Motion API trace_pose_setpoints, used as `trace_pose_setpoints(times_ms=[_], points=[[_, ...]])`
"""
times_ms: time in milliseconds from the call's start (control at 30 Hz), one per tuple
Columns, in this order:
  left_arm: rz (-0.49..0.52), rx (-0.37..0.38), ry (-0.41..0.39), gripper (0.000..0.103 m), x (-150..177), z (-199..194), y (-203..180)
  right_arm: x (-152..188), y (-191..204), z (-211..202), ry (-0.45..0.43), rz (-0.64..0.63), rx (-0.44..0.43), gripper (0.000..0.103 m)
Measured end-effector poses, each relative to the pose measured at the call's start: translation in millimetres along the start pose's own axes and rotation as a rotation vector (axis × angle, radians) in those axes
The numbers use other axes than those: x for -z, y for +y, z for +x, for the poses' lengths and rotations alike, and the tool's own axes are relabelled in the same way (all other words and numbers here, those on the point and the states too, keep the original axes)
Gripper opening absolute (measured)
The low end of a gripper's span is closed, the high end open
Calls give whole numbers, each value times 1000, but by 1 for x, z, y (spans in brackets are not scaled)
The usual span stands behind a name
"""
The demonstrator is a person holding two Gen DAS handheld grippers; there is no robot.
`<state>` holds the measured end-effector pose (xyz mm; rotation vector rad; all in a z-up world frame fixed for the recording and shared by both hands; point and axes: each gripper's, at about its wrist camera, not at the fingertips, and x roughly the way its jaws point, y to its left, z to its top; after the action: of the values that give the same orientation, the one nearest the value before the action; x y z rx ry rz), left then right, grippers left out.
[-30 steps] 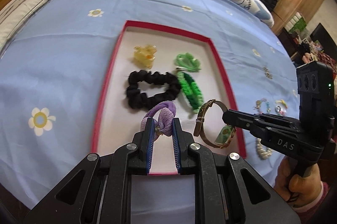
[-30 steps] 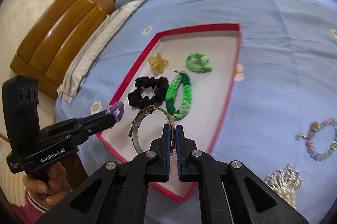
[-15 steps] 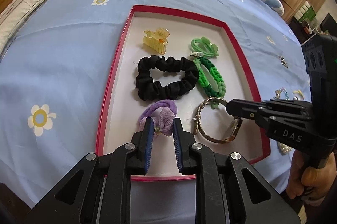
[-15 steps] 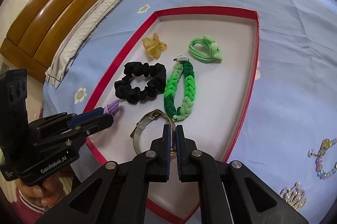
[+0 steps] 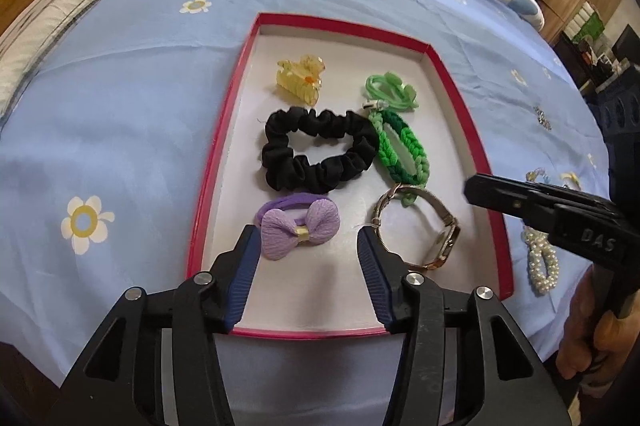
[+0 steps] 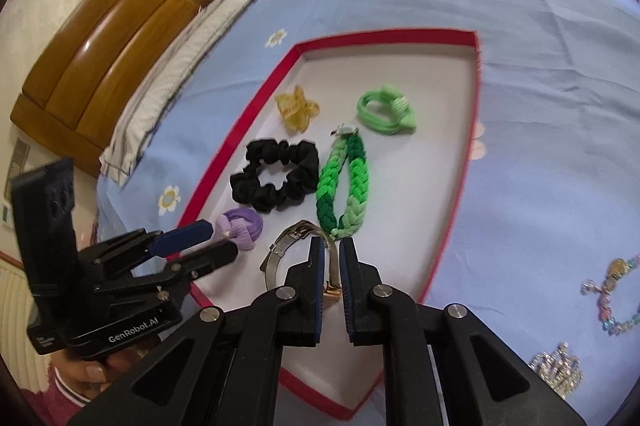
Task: Organize jewelry
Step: 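Open the left gripper releasing the bow bracelet while the right gripper releases the watch, then move the left gripper to the crystal bead bracelet while the right gripper approaches the pastel bead bracelet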
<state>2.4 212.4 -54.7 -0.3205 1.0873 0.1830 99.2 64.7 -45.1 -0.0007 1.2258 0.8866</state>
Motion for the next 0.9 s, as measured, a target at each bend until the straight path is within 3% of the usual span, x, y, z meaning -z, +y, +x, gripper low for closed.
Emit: trace_pose_setpoints(times_ms=[100,400,533,900], points=[[-9,6,-16,51,-1,-7,-1,4,-8,-19,-44,27,-2,28],[27,64,-61,51,-2,-31,-31,33,-54,-81,-161,131,69,35],[61,95,-70,56,-2,-38,-53,51,-76,-103,-196,190,104,38],[168,161,-28,56,10,-30,-118,98,-131,-153,-279,335,190,44]])
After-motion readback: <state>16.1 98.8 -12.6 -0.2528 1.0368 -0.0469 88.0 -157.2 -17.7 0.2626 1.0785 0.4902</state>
